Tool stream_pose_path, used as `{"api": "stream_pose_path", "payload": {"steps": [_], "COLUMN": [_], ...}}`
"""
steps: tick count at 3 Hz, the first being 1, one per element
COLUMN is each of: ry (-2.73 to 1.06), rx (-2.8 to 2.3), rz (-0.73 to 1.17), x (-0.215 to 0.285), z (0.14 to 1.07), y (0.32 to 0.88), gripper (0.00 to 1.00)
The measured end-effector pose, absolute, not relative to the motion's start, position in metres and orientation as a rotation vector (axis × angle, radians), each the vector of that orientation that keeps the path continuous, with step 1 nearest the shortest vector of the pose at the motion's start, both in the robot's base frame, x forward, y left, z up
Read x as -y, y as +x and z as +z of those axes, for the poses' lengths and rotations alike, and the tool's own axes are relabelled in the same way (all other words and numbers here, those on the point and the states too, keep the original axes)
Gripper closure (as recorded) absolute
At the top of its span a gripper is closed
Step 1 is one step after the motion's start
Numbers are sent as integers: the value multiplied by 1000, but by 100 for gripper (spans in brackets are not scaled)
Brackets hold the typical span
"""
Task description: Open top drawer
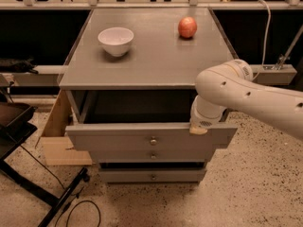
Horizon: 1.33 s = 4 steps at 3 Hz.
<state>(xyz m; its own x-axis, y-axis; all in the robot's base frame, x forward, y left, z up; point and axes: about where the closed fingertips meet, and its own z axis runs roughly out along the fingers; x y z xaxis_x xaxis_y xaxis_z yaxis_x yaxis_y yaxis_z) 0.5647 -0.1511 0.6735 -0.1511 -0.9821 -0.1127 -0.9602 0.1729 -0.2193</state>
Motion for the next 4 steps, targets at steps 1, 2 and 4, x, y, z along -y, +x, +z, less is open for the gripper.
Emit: {"api": "stream_pose_path", "payload": {"steps": [1,2,4], "ry": [-1899,-1917,-1932], "rx": [-2240,-2263,-2279], "rz": [-109,-77,-46], "x": [157,163,169], "z": [676,680,686], "y": [551,536,522], "gripper": [100,100,84]}}
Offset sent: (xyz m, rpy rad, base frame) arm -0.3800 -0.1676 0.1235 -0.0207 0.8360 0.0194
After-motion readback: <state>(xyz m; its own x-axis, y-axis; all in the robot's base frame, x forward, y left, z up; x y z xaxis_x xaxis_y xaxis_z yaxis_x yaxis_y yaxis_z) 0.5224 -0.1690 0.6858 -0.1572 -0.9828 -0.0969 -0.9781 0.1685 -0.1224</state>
